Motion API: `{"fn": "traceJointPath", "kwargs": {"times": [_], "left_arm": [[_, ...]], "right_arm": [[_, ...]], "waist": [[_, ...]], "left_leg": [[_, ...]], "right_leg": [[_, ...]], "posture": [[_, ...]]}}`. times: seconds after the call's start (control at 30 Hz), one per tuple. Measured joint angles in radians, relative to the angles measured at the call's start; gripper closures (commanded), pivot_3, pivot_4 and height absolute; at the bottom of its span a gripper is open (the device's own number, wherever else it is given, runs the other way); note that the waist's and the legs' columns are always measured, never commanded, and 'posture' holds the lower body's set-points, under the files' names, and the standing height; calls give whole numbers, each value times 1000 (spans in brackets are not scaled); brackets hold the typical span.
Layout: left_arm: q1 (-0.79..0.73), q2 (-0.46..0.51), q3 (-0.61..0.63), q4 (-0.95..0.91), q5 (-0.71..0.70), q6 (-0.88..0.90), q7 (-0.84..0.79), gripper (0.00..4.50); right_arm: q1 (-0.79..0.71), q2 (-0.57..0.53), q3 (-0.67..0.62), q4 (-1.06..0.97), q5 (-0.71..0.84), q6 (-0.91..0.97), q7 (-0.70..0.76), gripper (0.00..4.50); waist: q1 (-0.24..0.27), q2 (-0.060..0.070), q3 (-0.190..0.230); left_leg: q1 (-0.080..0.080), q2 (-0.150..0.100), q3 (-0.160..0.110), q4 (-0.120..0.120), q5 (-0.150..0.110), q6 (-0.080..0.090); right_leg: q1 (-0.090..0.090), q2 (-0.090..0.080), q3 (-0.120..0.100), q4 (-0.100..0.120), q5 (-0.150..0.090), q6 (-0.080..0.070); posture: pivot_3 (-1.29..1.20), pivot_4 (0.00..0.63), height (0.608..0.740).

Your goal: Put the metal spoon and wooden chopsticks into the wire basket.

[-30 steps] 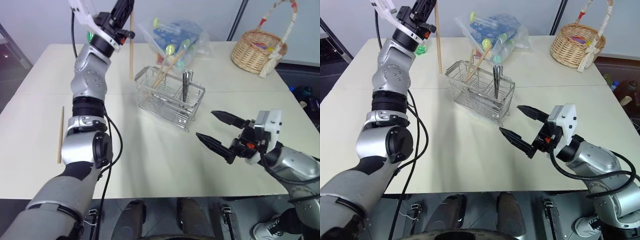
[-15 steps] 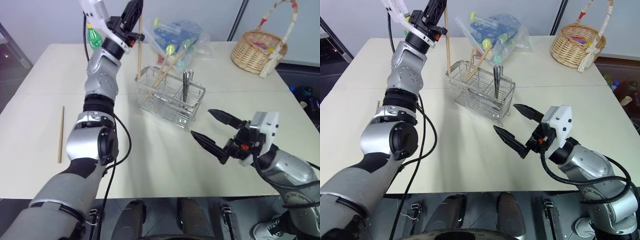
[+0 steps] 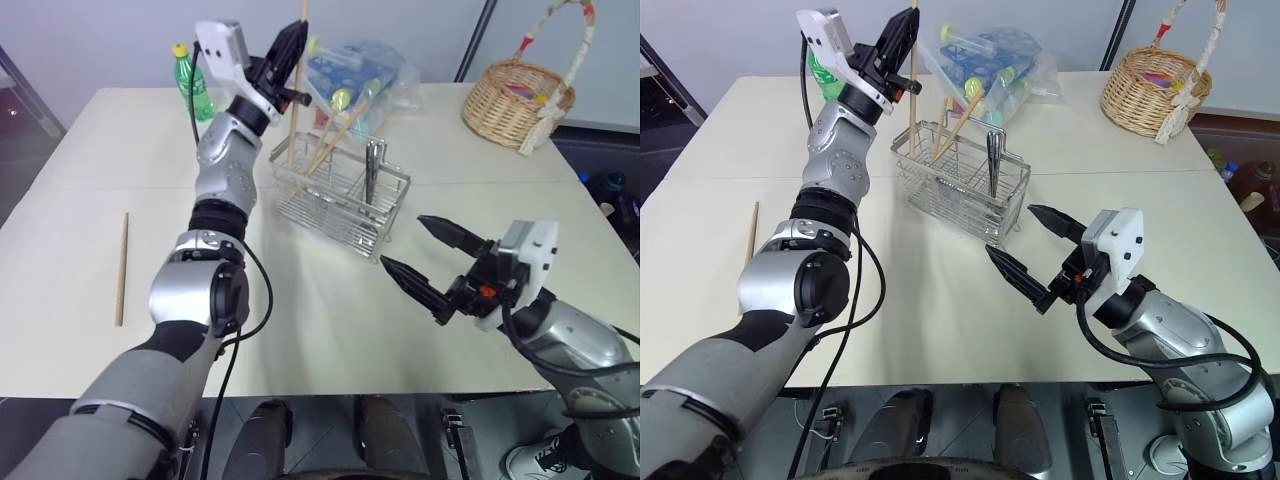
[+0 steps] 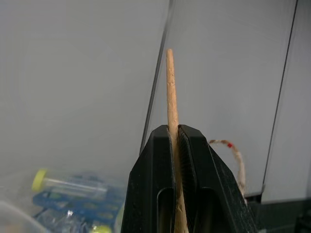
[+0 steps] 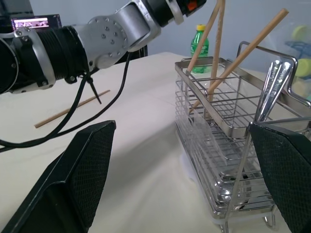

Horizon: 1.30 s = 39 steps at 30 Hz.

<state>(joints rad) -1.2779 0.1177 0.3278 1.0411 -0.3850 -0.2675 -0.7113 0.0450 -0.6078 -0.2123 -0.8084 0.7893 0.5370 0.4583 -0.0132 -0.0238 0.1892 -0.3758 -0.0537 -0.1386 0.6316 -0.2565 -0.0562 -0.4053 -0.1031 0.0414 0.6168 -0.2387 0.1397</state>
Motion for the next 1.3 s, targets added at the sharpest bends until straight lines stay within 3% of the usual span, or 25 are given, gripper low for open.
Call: {"fn": "traceJointPath", "kwargs": {"times": [0.2, 0.3, 0.5, 0.53, 0.8, 1.07, 1.3], "left_arm": [[32, 0, -19, 20, 39, -29, 31, 4441], [33, 0, -22, 20, 47, -31, 36, 3499], [36, 0, -22, 19, 47, -31, 36, 377], [39, 0, -22, 18, 47, -31, 36, 34], [49, -3, -18, -5, 31, -25, 36, 34], [5, 3, 19, -156, -59, 64, 84, 34], [3, 222, 7, -204, 51, 135, 311, 34]], "right_arm": [[12, 19, 19, 0, -4, -12, -4, 0], [23, 20, 22, 0, -10, -21, 2, 0], [26, 20, 20, 0, -9, -24, 19, 0], [26, 20, 18, 0, -9, -24, 20, 0], [36, 20, -2, 16, -13, -43, 35, 0], [35, 19, -27, 68, -31, -61, 48, 0], [-4, 6, -34, 128, -42, -64, 78, 0]], "waist": [[2, 0, 0], [1, 0, 0], [1, 0, 0], [1, 0, 0], [1, 0, 0], [-1, 0, 0], [-6, 1, 0]], "left_leg": [[0, 0, 0, 0, 0, 0], [0, 0, 0, 0, 0, 0], [0, 0, 0, 0, 0, 0], [0, 0, 0, 0, 0, 0], [0, 0, 0, 0, 0, 0], [0, 0, 0, 0, 0, 0], [2, 0, 0, 0, 0, 0]], "right_leg": [[0, 0, 0, 0, 0, 0], [0, 0, 0, 0, 0, 0], [0, 0, 0, 0, 0, 0], [0, 0, 0, 0, 0, 0], [0, 0, 0, 0, 0, 0], [0, 0, 0, 0, 0, 0], [0, 1, 1, 2, 0, 0]], "posture": [[0, 150, 740], [0, 150, 740], [0, 150, 740], [0, 150, 740], [0, 150, 740], [0, 150, 740], [0, 150, 740]]}}
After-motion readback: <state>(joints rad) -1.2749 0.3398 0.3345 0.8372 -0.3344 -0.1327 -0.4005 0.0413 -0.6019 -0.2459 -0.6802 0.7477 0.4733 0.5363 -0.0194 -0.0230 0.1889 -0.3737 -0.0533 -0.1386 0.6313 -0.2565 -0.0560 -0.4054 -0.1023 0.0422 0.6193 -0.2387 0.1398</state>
